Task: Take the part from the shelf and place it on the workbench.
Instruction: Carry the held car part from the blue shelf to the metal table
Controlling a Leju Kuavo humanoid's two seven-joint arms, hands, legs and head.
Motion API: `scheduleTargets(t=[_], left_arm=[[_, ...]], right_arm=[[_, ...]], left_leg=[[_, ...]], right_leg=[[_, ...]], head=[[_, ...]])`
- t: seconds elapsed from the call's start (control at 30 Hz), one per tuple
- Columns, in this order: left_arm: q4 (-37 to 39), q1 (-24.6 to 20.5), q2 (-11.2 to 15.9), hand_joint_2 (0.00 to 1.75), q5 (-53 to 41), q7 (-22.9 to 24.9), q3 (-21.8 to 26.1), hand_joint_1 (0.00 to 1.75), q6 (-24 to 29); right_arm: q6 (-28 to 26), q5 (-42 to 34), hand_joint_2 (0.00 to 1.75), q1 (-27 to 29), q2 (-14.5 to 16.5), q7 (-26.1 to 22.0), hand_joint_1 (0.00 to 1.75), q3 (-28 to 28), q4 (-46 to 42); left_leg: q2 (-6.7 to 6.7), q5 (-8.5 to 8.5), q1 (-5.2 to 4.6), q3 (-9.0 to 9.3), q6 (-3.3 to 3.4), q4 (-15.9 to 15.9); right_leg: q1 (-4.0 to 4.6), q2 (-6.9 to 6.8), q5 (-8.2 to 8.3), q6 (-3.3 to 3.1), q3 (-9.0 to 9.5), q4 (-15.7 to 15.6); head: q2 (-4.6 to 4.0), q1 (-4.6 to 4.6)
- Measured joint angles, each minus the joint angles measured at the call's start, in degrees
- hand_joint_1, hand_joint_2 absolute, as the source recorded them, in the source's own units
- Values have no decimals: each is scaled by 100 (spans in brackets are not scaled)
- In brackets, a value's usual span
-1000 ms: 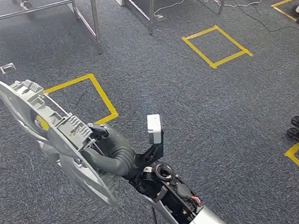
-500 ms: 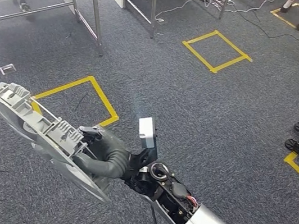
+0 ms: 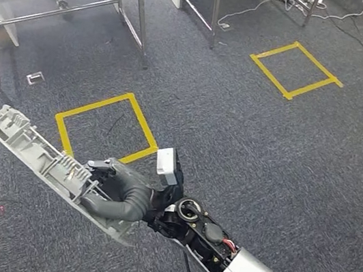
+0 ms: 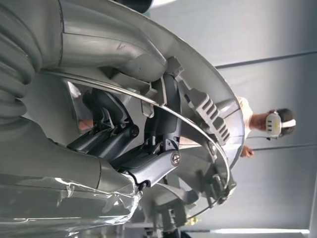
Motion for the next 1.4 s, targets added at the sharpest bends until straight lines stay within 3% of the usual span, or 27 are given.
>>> scheduleTargets(t=[0.07,0.1,0.13,0.2,0.23,0.27,0.33,0.37,0.43,0.5,0.53,0.57,0.6,0.67,0.73,0.77,0.83,0.87,0.93,0.97,1.03,1.1,1.17,1.23,1.27,1.33,1.4], left_arm=[[0,37,0,175,5,-18,0,0,12],[0,58,2,175,7,-23,0,0,17],[0,77,4,175,9,-26,0,0,21],[0,109,14,175,9,-28,-1,0,25],[1,116,18,175,5,-35,-1,0,25],[1,116,17,175,2,-41,-1,0,25],[1,97,5,175,2,-49,-2,0,28],[1,83,-3,175,8,-47,-2,0,32],[0,52,-9,175,24,-43,-1,0,41],[0,30,-8,175,35,-41,0,0,52],[0,30,-7,175,38,-40,0,0,56],[0,36,-6,175,38,-40,0,0,58],[0,43,-5,175,37,-39,0,0,58],[0,53,-13,175,26,-30,0,0,58],[0,43,-24,175,16,-21,0,0,60],[0,39,-30,175,14,-19,0,0,61],[1,39,-22,175,10,-14,0,0,65],[1,44,-19,175,6,-10,-1,0,66],[1,39,-14,175,-2,7,-2,0,69],[0,30,-21,175,-5,14,-2,0,70],[0,9,-22,175,-8,33,-2,0,72],[0,5,-16,175,-8,50,-2,0,74],[-1,11,-9,175,-8,59,-2,0,77],[-1,-1,-14,175,-8,62,-2,0,79],[-1,-10,-18,175,-7,62,-2,0,79],[0,-20,-18,175,-7,62,-2,0,79],[0,-12,-16,175,-4,62,-2,0,80]], right_arm=[[1,12,175,2,0,3,175,10,13],[1,14,175,2,0,5,175,16,17],[1,15,175,2,1,8,175,25,21],[1,16,175,7,-3,10,175,47,34],[-1,19,175,10,-5,12,175,60,39],[-5,21,175,11,-7,14,175,71,45],[-10,26,175,-12,10,25,175,87,42],[-10,27,175,-33,25,27,175,91,38],[-4,31,175,-68,47,27,175,94,35],[-1,39,175,-63,49,21,175,96,38],[-2,43,175,-49,49,21,175,98,39],[-5,50,175,-35,48,23,175,100,40],[-13,60,175,-26,48,27,175,102,40],[-37,79,175,-19,46,34,175,104,41],[-52,86,175,-17,42,32,175,105,45],[-56,87,175,-17,40,30,175,105,46],[-60,87,175,-27,45,28,175,107,41],[-62,91,175,-30,49,32,175,109,39],[-68,99,175,-35,56,39,175,112,35],[-73,106,175,-32,56,43,175,113,35],[-83,115,175,-20,55,49,175,113,35],[-86,123,175,-7,55,63,175,118,35],[-86,126,175,-5,55,75,175,128,35],[-89,129,175,-10,55,80,175,133,32],[-90,131,175,-12,55,81,175,135,29],[-93,134,175,-16,55,83,175,138,24],[-91,134,175,-19,55,84,175,139,21]], left_leg=[[24,-304,-18,-326,25,92],[43,-263,-31,-378,58,-107],[93,-14,-54,-376,108,-429],[295,822,-133,-356,219,-1091],[363,1139,-168,-354,256,-1246],[382,1287,-192,-364,277,-1275],[260,1216,-177,-334,301,-1184],[196,1164,-160,-304,321,-1180],[78,1093,-132,-223,370,-1215],[-44,1024,-132,-147,403,-1235],[-111,987,-132,-102,405,-1238],[-185,949,-132,-50,401,-1239],[-264,912,-133,7,392,-1239],[-418,853,-127,104,367,-1244],[-555,826,-116,130,326,-1242],[-617,825,-96,124,293,-1252],[-721,836,-76,124,220,-1285],[-656,819,-85,119,184,-1273],[-332,626,-95,-40,110,-938],[-145,460,-82,-215,61,-589],[16,197,-29,-609,-27,151],[70,312,17,-655,-90,204],[225,702,43,-264,-133,-555],[392,894,19,75,-93,-1191],[421,883,5,126,-43,-1294],[303,829,-9,118,82,-1275],[193,801,-6,124,157,-1271]], right_leg=[[22,-90,-178,-9,222,-14],[33,-131,-277,-10,350,-15],[45,-175,-379,-9,479,-17],[92,-254,-594,15,685,0],[119,-295,-704,38,743,11],[140,-337,-797,66,788,8],[151,-408,-945,124,890,-40],[143,-358,-1012,150,908,7],[123,-153,-1253,196,646,541],[107,-18,-1511,230,29,1470],[99,-3,-1532,238,-249,1798],[92,5,-1422,237,-436,1910],[89,23,-1179,223,-512,1779],[88,196,-513,157,-456,1069],[84,444,-134,81,-352,492],[93,509,-106,54,-322,382],[93,426,-117,9,-231,274],[75,360,-99,-16,-169,217],[28,212,-60,-56,-47,107],[29,136,-61,-68,-21,87],[24,-25,-90,-74,7,82],[1,-169,-143,-44,52,84],[-23,-286,-218,21,129,95],[7,-374,-304,100,179,120],[36,-417,-339,133,196,126],[45,-499,-388,181,244,113],[13,-382,-511,233,235,231]], head=[[0,-5],[0,-7],[0,-8],[0,-8],[0,-4],[0,1],[0,14],[0,19],[0,29],[0,35],[0,34],[0,34],[0,34],[0,34],[0,38],[0,45],[0,67],[0,68],[0,63],[0,56],[0,51],[0,51],[0,51],[0,56],[0,68],[0,93],[0,93]])
